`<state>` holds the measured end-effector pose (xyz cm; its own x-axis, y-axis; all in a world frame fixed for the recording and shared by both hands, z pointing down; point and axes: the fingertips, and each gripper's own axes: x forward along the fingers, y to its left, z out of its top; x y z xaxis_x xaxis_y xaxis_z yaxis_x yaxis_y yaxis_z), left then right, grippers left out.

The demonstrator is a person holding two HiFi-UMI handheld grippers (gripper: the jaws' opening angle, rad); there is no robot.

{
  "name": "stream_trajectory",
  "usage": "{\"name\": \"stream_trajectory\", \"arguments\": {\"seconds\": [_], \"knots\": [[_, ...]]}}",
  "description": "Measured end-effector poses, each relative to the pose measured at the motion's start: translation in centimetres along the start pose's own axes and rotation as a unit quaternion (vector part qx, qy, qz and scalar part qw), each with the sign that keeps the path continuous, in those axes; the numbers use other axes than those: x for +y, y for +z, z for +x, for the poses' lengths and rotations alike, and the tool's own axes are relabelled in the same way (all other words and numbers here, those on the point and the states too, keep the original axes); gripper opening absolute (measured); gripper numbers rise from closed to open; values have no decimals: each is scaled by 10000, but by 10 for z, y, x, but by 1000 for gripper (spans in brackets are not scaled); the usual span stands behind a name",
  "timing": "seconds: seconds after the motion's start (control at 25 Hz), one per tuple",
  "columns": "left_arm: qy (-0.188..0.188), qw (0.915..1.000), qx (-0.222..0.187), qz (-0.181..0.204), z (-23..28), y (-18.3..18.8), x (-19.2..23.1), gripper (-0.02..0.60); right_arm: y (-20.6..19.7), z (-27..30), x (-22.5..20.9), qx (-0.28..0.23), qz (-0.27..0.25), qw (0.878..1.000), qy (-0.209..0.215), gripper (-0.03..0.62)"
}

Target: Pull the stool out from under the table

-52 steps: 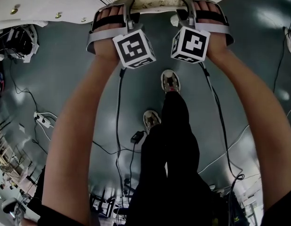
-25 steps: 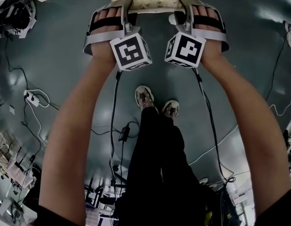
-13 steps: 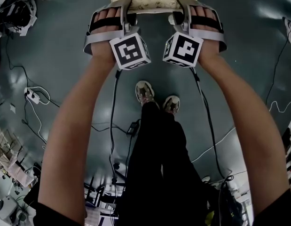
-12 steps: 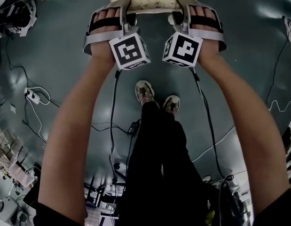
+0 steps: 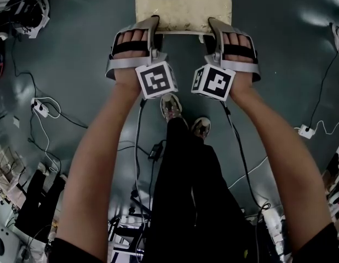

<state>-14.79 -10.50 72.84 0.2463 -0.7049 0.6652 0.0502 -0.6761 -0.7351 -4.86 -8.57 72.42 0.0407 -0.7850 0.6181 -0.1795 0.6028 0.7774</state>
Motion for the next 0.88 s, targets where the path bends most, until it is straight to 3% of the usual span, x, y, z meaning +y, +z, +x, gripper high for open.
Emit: {"name": "stream_trajectory", "arguments": {"seconds": [0.4, 0.56, 0.88], "knots": [[-142, 9998, 110, 7, -42, 3, -40, 235, 1, -46, 34, 164, 212, 9995, 149, 238], [-209, 9997, 157, 0, -56, 5, -55, 236, -1, -60, 45, 195, 72, 9994, 268, 239], [-217, 9990, 333, -199, -67, 7, -53, 263, -3, -75, 45, 367, -51, 9979, 523, 239]]}}
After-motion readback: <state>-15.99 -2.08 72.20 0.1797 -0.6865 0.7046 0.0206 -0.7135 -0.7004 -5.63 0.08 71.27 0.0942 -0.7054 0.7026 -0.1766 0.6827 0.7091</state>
